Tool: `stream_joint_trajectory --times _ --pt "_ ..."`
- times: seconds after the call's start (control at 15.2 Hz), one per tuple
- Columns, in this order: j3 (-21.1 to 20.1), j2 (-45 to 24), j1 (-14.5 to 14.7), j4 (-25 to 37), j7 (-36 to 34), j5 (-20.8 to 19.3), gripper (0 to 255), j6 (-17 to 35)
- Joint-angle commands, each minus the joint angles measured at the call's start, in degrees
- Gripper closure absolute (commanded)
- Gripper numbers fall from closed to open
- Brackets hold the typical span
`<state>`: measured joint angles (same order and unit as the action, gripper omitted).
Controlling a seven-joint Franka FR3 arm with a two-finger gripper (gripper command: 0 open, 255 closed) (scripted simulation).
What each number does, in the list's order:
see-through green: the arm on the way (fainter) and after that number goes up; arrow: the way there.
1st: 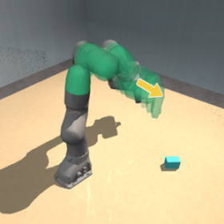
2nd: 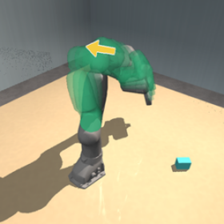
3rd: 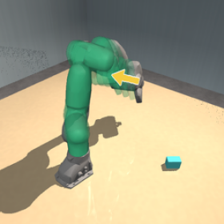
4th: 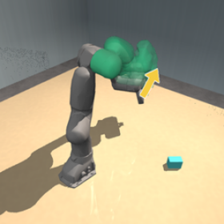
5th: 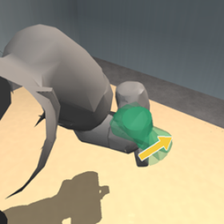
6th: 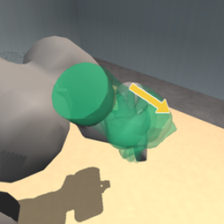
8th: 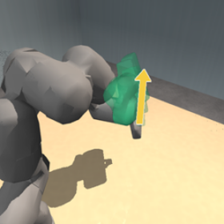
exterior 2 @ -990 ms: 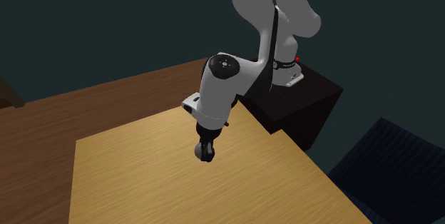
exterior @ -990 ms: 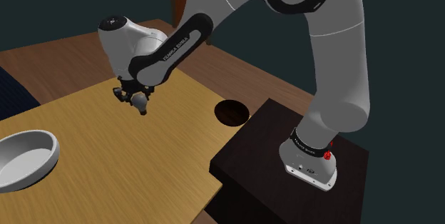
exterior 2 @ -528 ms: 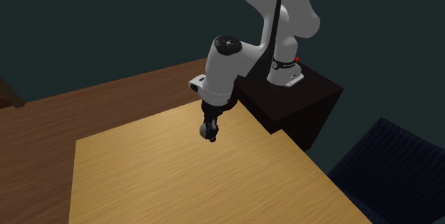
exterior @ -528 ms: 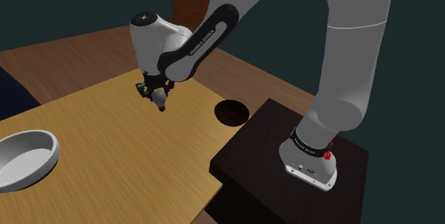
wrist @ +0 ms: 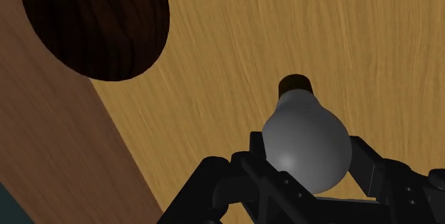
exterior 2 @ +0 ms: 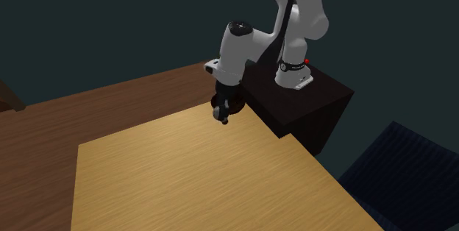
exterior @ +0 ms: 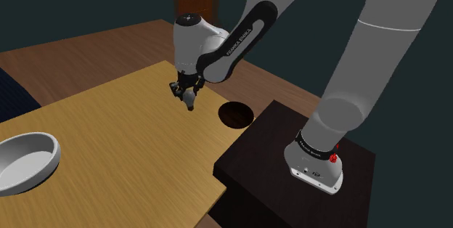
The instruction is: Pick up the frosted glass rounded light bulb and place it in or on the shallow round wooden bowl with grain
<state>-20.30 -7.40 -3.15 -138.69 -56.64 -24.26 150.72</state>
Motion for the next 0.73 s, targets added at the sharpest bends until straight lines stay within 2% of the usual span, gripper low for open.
stream_joint_trajectory --times 0.0,0.33,0.66 --pt "0.33 3.56 -1.75 -4.29 3.38 2.02 255 1.69" --pt "2.75 12.01 -4.34 -14.31 12.61 7.54 255 5.26" --pt "7.92 20.12 -5.22 -23.08 22.84 12.25 255 7.28"
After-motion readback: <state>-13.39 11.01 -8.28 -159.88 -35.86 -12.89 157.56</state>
